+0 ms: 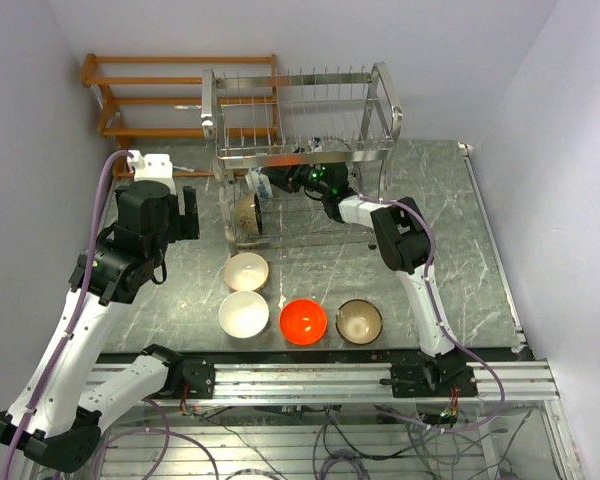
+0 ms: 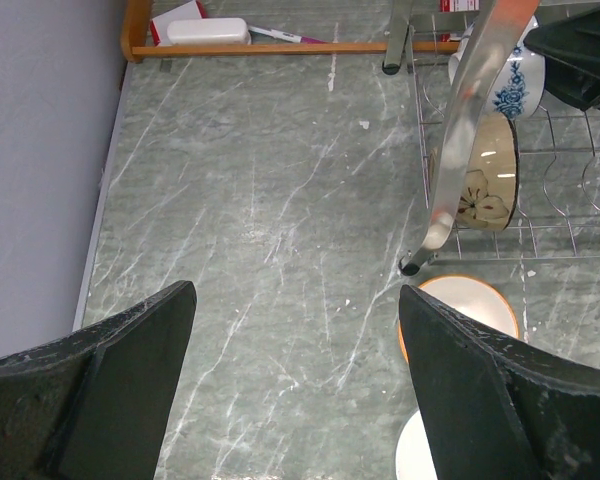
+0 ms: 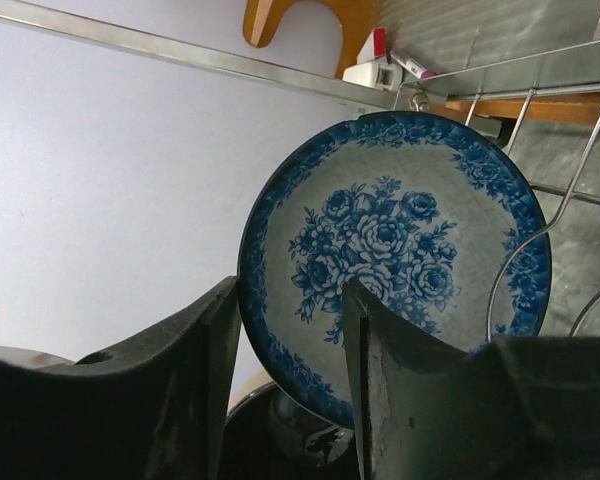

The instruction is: Load the bowls into the dish rack

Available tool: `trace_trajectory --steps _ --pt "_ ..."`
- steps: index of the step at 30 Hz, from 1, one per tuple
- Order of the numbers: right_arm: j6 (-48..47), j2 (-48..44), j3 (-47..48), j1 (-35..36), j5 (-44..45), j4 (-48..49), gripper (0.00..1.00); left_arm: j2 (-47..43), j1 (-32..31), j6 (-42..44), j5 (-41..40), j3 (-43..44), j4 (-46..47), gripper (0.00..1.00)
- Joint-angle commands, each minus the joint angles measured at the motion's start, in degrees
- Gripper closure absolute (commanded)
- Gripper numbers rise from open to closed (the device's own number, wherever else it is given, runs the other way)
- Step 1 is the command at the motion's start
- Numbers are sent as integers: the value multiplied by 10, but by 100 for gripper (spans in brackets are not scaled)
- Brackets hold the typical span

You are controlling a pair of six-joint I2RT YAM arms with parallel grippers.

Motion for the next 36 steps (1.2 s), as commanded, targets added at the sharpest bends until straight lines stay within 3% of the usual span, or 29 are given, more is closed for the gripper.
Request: trace_trajectory --steps 1,11,16,22,36 --pt "-22 -35 -1 -1 0 -17 56 -7 4 10 9 1 24 7" --pt "-60 -36 35 10 9 -68 57 -14 4 12 6 2 20 7" --pt "-58 -56 15 11 35 -64 47 -16 4 12 4 3 20 7" --pt "-50 -80 -8 11 45 -47 45 -17 4 13 1 3 19 7" --pt "-58 -198 -168 0 50 -38 44 -31 4 12 7 -9 24 7"
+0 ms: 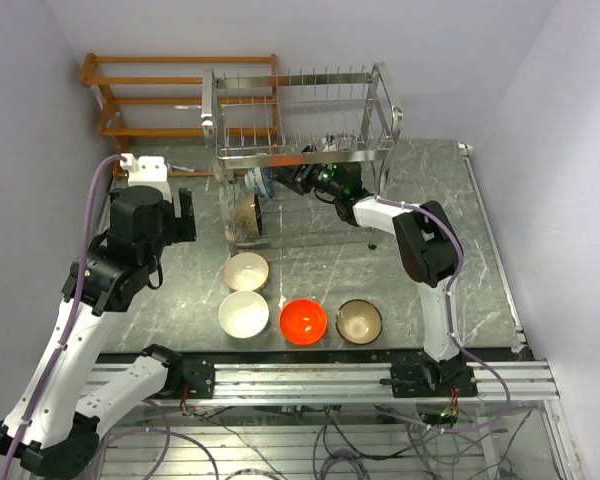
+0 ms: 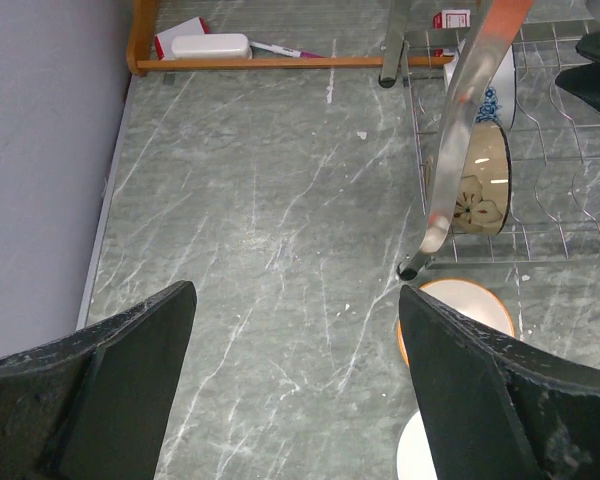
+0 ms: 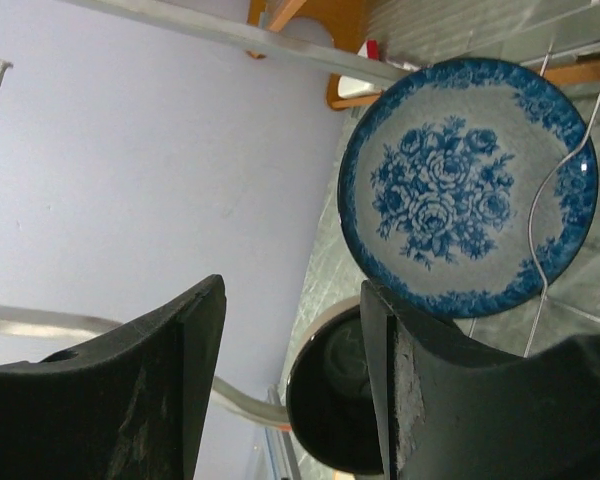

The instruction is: Load the bowls into the dish rack

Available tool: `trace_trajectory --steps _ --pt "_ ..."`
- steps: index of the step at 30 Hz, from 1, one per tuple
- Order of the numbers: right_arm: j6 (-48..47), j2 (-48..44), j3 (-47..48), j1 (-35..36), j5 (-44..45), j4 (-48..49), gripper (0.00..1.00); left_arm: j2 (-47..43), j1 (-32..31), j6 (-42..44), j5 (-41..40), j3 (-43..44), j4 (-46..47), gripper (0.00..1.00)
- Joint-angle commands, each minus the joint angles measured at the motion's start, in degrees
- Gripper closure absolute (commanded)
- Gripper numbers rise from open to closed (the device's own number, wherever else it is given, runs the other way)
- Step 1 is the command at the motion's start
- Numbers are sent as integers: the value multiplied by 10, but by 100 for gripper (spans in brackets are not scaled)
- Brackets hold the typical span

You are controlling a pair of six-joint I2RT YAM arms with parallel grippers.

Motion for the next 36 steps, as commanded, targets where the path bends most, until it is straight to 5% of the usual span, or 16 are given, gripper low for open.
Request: trace_trajectory --steps 1,12,20,29,36 --pt "-3 -45 -34 -3 -19 29 44 -10 4 4 6 -9 24 7" --pt "-27 -158 -151 41 -107 -24 45 -25 4 10 2 -15 20 7" --pt "-205 -240 -153 115 -94 -303 45 -28 4 10 8 -17 15 7" --pt "-276 -312 -221 127 -67 -437 46 -31 4 8 23 -27 12 7" --pt "-416 -378 -187 220 89 -665 46 -40 4 14 28 -43 12 7"
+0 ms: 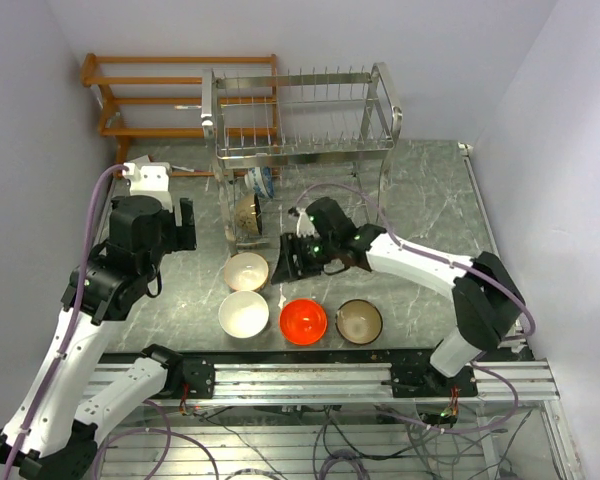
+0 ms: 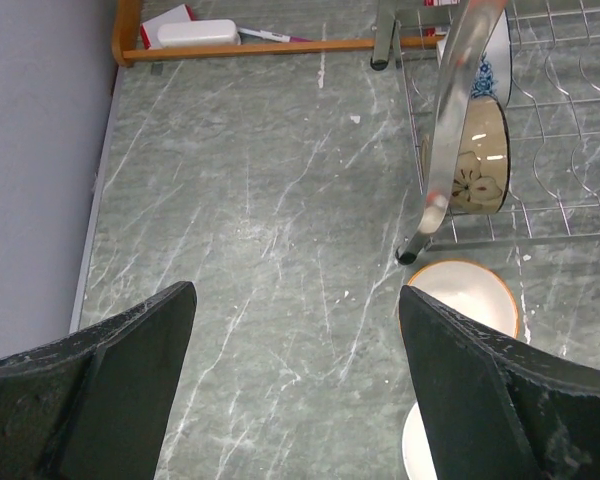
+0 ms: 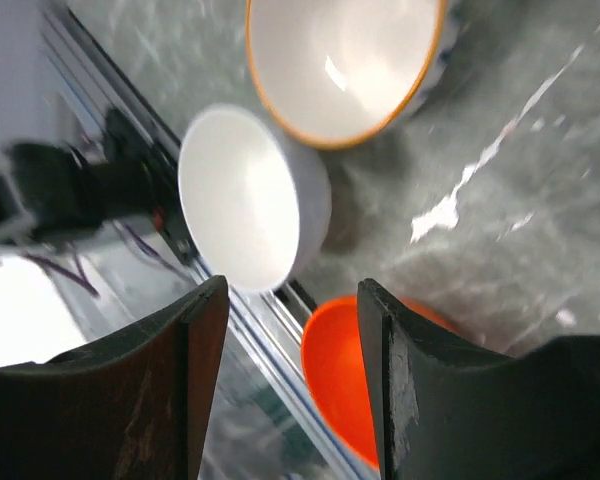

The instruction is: Load the bowls into the dish rack

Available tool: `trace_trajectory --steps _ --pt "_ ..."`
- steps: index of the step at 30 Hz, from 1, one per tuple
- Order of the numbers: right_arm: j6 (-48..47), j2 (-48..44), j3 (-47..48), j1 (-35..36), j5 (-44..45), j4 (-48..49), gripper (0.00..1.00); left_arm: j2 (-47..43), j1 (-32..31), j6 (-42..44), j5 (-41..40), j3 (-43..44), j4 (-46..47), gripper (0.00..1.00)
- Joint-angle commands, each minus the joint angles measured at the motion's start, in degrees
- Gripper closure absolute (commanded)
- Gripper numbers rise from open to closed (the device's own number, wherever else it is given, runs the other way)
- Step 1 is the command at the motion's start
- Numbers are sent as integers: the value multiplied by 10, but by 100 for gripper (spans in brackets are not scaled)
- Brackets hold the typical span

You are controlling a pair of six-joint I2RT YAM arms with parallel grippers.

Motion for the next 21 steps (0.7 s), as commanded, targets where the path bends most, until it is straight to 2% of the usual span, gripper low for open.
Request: trace_trajectory --steps 1,9,17,21 --pt "-96 -68 25 59 115 -162 46 -10 4 5 13 -13 10 7" --pt "-95 -119 34 157 235 -275 46 -26 4 -8 20 -20 6 7" --pt "-78 -68 46 271 298 -281 46 -36 4 -12 16 -23 -8 7" --pt "-70 -48 40 289 308 -255 46 -39 4 -20 13 -21 -8 7"
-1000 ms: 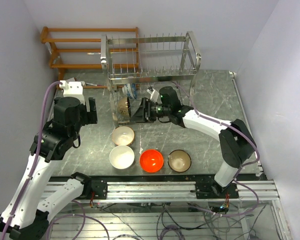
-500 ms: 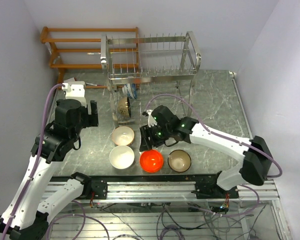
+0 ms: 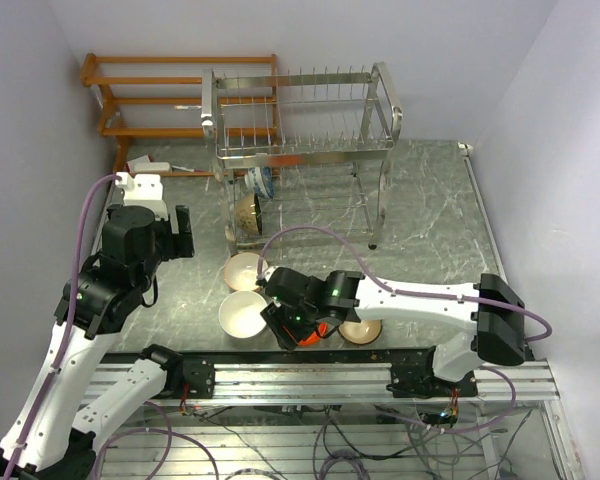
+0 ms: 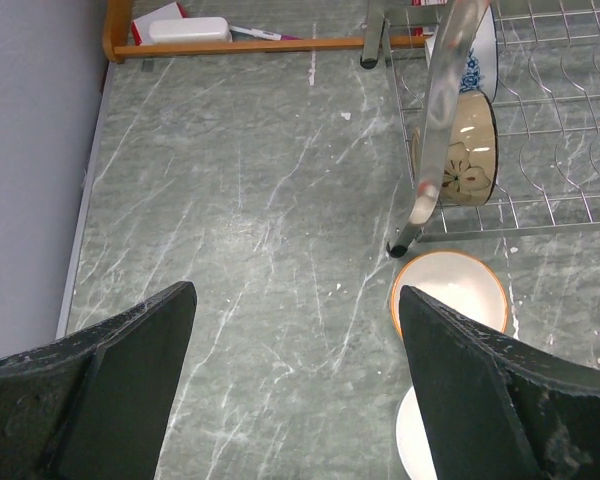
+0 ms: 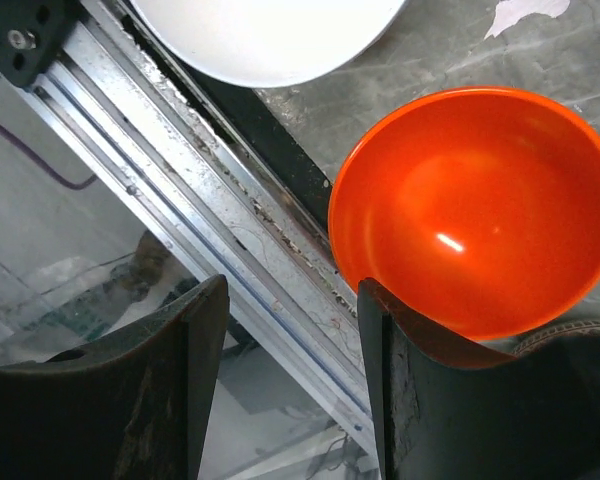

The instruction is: Load the bowls into the dish rack

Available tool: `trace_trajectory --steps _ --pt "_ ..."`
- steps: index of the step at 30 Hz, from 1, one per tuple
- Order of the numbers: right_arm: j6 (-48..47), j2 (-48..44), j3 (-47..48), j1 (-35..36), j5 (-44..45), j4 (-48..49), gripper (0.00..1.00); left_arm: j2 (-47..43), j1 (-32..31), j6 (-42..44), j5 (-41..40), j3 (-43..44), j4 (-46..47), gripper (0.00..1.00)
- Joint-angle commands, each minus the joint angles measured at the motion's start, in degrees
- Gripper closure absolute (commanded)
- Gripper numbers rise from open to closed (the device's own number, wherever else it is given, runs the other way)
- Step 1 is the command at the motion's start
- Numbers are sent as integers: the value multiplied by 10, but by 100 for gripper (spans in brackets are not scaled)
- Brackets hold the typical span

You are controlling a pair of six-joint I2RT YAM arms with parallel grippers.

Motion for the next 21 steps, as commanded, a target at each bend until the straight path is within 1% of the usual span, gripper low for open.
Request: trace_trajectory --steps 1,8,10,14,18,21 --pt "12 21 5 10 41 15 46 -7 4 -14 1 -2 1 7" --pt "5 76 4 12 85 42 50 -10 4 -20 11 0 -3 7" --pt "3 87 1 12 88 53 53 -13 4 -19 9 3 -8 7" --pt "3 100 -2 12 93 65 64 -17 4 -13 0 12 -21 7" --pt "5 110 -15 12 86 75 69 -22 4 -9 -4 15 -27 7" --pt "6 122 -22 12 75 85 71 -25 4 -8 -5 12 -32 7"
